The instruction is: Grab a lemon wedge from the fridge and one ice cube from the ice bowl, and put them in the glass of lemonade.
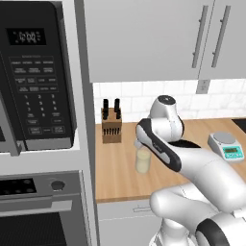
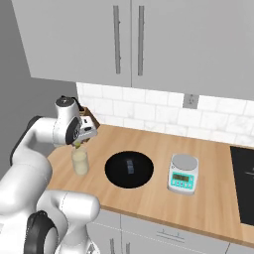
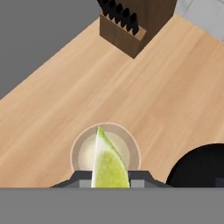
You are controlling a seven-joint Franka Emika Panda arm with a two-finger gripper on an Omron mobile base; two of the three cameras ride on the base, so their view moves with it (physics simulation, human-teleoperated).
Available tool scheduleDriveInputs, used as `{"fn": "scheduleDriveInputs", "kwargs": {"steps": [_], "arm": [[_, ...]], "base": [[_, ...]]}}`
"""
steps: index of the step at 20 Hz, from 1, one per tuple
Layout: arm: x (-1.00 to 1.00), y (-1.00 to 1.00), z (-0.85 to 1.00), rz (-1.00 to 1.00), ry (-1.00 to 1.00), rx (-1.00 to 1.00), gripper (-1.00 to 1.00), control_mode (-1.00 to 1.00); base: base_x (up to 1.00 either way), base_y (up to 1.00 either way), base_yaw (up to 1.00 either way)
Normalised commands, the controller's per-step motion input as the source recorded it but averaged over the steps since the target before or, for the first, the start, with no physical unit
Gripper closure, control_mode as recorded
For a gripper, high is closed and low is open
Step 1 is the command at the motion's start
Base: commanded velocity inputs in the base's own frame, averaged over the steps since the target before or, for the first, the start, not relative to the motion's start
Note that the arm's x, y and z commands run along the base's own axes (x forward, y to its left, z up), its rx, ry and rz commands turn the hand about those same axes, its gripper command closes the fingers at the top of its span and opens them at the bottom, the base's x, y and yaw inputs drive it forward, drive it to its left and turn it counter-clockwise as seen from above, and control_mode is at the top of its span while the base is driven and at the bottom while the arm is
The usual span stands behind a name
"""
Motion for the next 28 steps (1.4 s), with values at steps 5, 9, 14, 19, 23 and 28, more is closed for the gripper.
{"fn": "scheduleDriveInputs", "kwargs": {"steps": [5,9,14,19,23,28], "arm": [[0.0,0.0,0.0,0.0,0.09,-0.02,1.0,-1.0],[0.0,0.0,0.0,0.0,0.12,-0.01,1.0,-1.0],[0.02,0.0,0.02,0.0,0.0,0.0,1.0,-1.0],[0.02,0.0,0.0,0.0,0.0,0.0,1.0,-1.0],[0.06,0.0,0.0,0.0,0.01,0.0,-1.0,-1.0],[0.0,0.0,0.0,0.0,0.0,0.0,-1.0,-1.0]], "base": [[0.0,0.0,0.0],[0.0,0.0,0.0],[0.0,0.0,0.0],[0.0,0.0,0.0],[0.0,0.0,0.0],[0.0,0.0,0.0]]}}
